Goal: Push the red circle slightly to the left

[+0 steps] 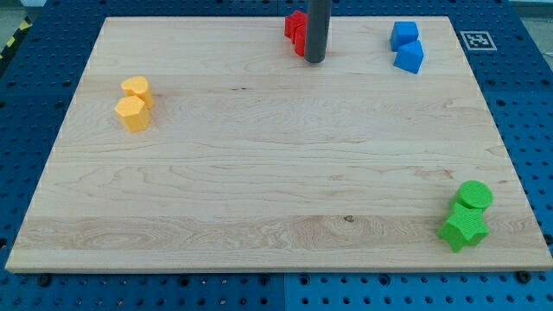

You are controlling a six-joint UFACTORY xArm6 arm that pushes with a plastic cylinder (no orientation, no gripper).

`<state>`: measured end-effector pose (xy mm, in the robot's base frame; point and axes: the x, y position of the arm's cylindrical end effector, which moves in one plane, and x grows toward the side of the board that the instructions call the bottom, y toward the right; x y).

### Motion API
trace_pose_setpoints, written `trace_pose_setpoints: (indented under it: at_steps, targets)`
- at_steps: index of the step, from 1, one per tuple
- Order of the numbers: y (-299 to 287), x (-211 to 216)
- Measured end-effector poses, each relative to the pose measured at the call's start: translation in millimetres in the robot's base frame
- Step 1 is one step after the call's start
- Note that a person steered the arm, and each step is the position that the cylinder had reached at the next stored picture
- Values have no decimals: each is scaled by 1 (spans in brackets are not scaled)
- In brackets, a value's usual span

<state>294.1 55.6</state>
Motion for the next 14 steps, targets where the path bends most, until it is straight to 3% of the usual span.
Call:
trace_pose_setpoints:
  at_steps: [2, 3, 4, 7, 8, 9, 10, 11, 13, 14]
  targets:
    - [49, 16]
    - [51, -3]
    - [42, -26]
    - [-5, -26]
    - [34, 3]
    - [90, 68]
    - [115, 108]
    - [115, 108]
    - [231, 103]
    - [253, 55]
